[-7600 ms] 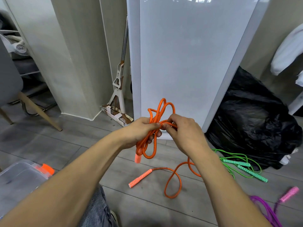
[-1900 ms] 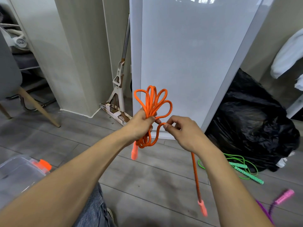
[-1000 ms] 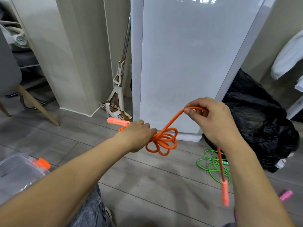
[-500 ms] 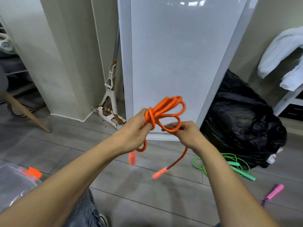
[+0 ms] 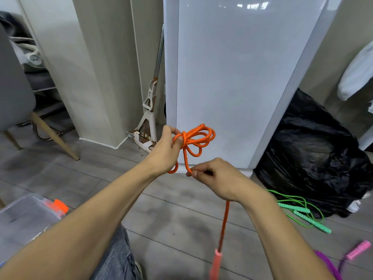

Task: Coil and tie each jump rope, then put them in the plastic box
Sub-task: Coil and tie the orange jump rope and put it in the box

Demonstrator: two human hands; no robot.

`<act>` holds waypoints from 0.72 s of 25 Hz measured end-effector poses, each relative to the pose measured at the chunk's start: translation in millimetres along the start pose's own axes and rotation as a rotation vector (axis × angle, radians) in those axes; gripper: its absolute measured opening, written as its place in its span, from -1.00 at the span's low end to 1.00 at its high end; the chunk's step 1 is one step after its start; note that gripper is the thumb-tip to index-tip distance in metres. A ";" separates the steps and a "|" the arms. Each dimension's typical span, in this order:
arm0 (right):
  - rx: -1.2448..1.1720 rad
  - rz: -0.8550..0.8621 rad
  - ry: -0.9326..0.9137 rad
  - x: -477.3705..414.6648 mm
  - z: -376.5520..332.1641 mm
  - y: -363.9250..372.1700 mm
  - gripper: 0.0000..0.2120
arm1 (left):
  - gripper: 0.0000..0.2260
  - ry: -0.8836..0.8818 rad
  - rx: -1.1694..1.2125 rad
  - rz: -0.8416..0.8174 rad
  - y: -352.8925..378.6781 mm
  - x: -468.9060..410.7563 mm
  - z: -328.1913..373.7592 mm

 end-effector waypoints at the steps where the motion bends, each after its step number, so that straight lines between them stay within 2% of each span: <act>1: -0.005 -0.021 -0.044 -0.4 -6.4 1.2 -0.78 | -0.92 0.051 -0.069 0.009 2.5 -2.6 -2.0; 3: 0.017 0.018 -0.131 2.1 -14.7 -9.4 -0.80 | -0.97 0.174 -0.274 0.088 4.5 -8.8 -3.8; 5: 0.041 0.133 -0.165 7.7 -14.3 -29.8 -0.83 | -0.96 0.278 -0.457 0.112 5.1 -7.4 1.3; 7: 0.042 0.289 -0.154 14.4 -4.8 -48.7 -0.86 | -0.94 0.318 -0.434 -0.088 6.2 0.0 7.2; 10: -0.064 0.517 -0.146 21.1 8.1 -64.7 -0.92 | -0.93 0.199 -0.102 -0.559 10.8 25.7 21.5; 12: -0.199 0.617 -0.127 20.9 17.4 -68.4 -0.94 | -0.91 0.136 0.138 -0.709 9.7 43.3 33.2; 15: -0.630 0.590 -0.055 10.7 30.4 -57.3 -0.92 | -0.91 0.048 0.444 -0.783 8.6 56.3 45.2; 16: -0.687 0.540 -0.036 7.5 31.5 -50.1 -0.90 | -0.91 0.016 0.539 -0.764 8.0 54.2 45.8; 18: -0.583 0.433 0.009 3.9 33.0 -33.6 -0.87 | -0.84 -0.061 0.625 -0.581 3.8 37.7 36.5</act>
Point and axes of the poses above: each hand's wrist, its own x-axis away from the middle knuckle, its own y-axis out of the palm, z = x × y, the point moved 4 cm from there along -x, towards the middle knuckle, and after that the axes turned 13 degrees about -y, right-handed, at the moved point
